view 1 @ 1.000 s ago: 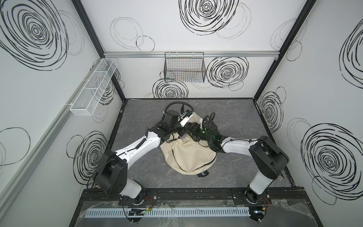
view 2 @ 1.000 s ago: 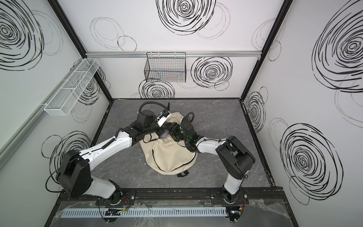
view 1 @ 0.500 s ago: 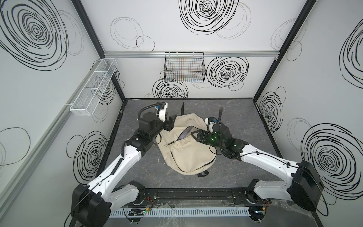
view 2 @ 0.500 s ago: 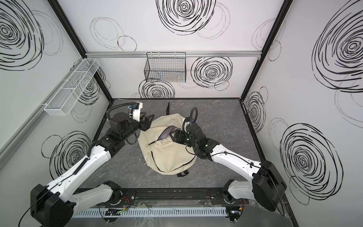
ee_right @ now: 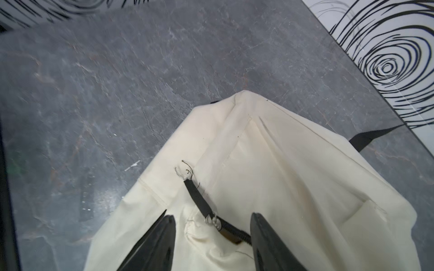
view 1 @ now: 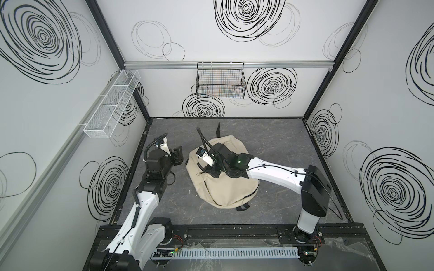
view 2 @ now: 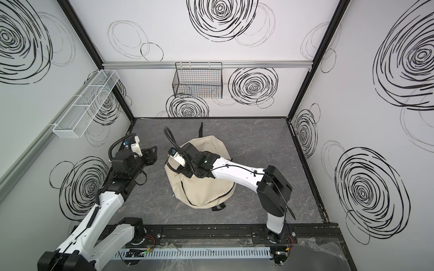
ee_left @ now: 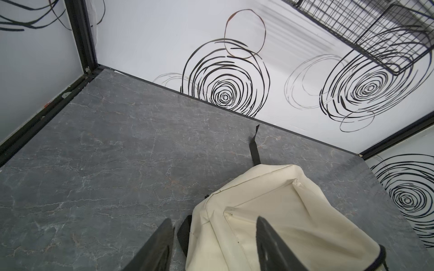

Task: Pack books, pencil case, and school supplies into a backpack
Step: Zip the student bag at the center of the table.

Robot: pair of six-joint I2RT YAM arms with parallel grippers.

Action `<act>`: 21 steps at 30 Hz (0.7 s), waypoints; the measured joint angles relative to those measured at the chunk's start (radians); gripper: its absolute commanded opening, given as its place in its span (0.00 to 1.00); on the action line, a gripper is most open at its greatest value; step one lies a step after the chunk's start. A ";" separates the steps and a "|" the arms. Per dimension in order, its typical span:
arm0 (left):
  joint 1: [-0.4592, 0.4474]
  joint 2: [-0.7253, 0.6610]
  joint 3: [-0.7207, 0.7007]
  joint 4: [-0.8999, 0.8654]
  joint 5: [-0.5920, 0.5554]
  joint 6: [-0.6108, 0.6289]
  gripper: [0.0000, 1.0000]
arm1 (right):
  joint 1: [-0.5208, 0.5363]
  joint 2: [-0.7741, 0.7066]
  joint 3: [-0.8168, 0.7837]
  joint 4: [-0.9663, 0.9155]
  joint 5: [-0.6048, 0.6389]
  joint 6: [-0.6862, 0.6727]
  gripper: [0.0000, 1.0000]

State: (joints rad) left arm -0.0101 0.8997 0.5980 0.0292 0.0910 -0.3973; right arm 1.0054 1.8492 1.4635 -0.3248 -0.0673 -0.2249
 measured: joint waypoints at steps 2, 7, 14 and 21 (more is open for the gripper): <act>0.014 0.003 0.000 0.005 0.023 -0.009 0.58 | 0.007 0.051 0.031 -0.021 0.022 -0.075 0.57; 0.045 0.003 -0.006 0.036 0.073 -0.040 0.56 | 0.024 0.143 0.089 -0.066 0.072 -0.210 0.58; 0.066 0.016 -0.011 0.060 0.134 -0.069 0.54 | 0.035 0.202 0.132 -0.093 0.122 -0.314 0.54; 0.079 0.030 -0.014 0.077 0.170 -0.084 0.53 | 0.043 0.254 0.174 -0.100 0.171 -0.347 0.45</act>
State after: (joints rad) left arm 0.0689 0.9295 0.5842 0.1066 0.2611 -0.4812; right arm 1.0489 2.1033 1.6379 -0.4244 0.1032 -0.5716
